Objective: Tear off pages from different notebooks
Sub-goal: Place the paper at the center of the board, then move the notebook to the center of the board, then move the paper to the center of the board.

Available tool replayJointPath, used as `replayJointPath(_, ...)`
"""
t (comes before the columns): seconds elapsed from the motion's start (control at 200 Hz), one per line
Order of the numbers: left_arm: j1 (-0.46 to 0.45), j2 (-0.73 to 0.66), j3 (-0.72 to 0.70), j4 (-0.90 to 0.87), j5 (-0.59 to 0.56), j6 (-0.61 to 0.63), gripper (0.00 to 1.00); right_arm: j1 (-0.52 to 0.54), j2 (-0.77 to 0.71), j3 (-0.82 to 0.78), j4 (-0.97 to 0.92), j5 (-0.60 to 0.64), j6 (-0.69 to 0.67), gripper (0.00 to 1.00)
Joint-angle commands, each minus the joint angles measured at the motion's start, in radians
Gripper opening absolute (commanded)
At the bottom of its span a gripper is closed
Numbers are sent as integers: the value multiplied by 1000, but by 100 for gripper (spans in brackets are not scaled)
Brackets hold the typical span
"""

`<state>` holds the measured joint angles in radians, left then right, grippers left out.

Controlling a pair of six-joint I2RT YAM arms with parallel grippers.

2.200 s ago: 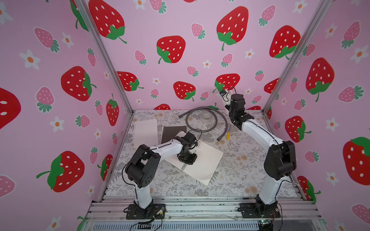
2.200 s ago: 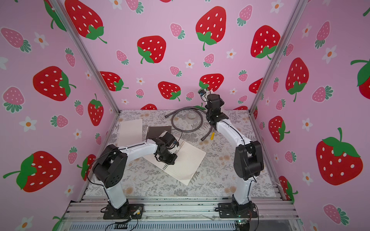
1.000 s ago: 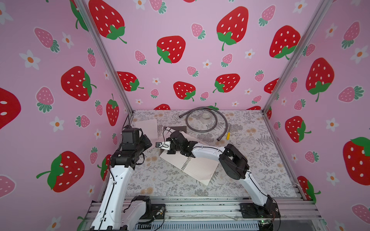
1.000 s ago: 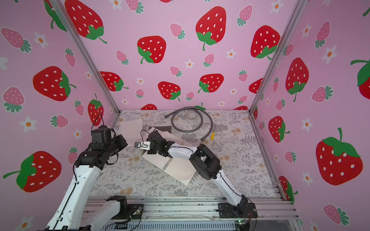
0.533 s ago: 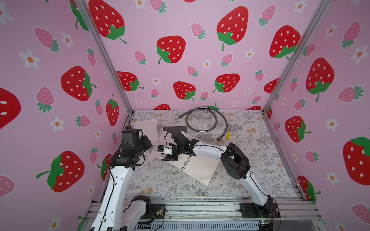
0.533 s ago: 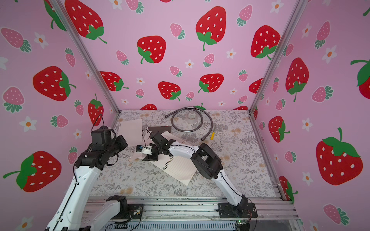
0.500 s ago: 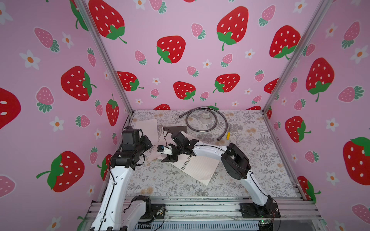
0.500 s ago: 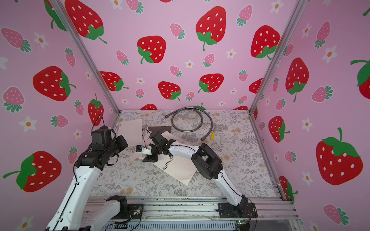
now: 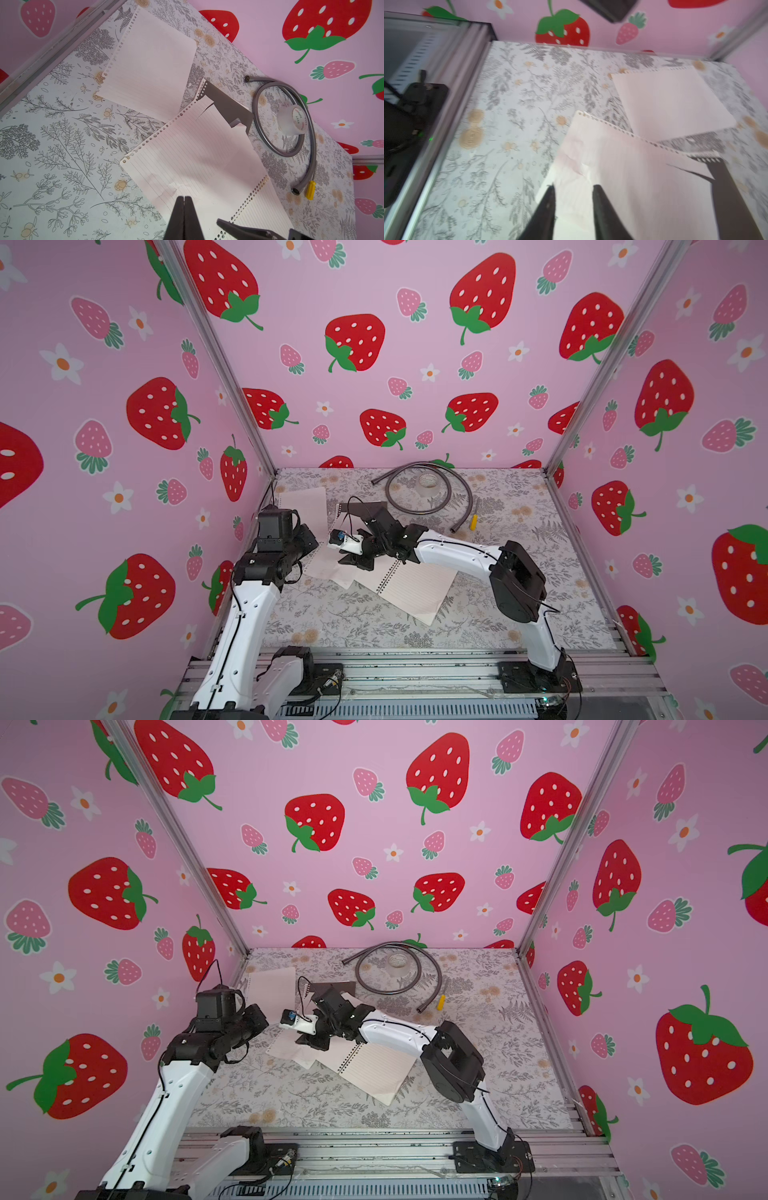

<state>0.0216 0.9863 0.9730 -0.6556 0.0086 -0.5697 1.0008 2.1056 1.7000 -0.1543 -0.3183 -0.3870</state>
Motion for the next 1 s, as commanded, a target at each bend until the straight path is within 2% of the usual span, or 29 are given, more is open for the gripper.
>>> replayJointPath(0.0,2,10,-13,-12,3,-12,0,-74,24,17,-31,215,139,0)
replayJointPath(0.255,2,12,-26,-2,5,-24,0,-137,109,52,-160,213,340,0)
replayJointPath(0.405,1,17,-23,-5,10,-20,0,-137,153,69,-234,243,350,0)
replayJointPath(0.595,-1,11,-25,-4,15,-24,0,-137,203,81,-241,263,342,0)
replayJointPath(0.7,-1,5,-17,-11,8,-17,0,-135,265,136,-225,166,326,0)
replayJointPath(0.815,0,10,-10,-24,8,-8,0,-122,374,276,-201,22,315,0)
replayJointPath(0.91,0,17,-11,-27,16,-8,0,-109,433,396,-165,-158,345,0)
replayJointPath(0.995,-3,22,-11,-29,23,-10,0,-114,425,411,-66,-318,418,0)
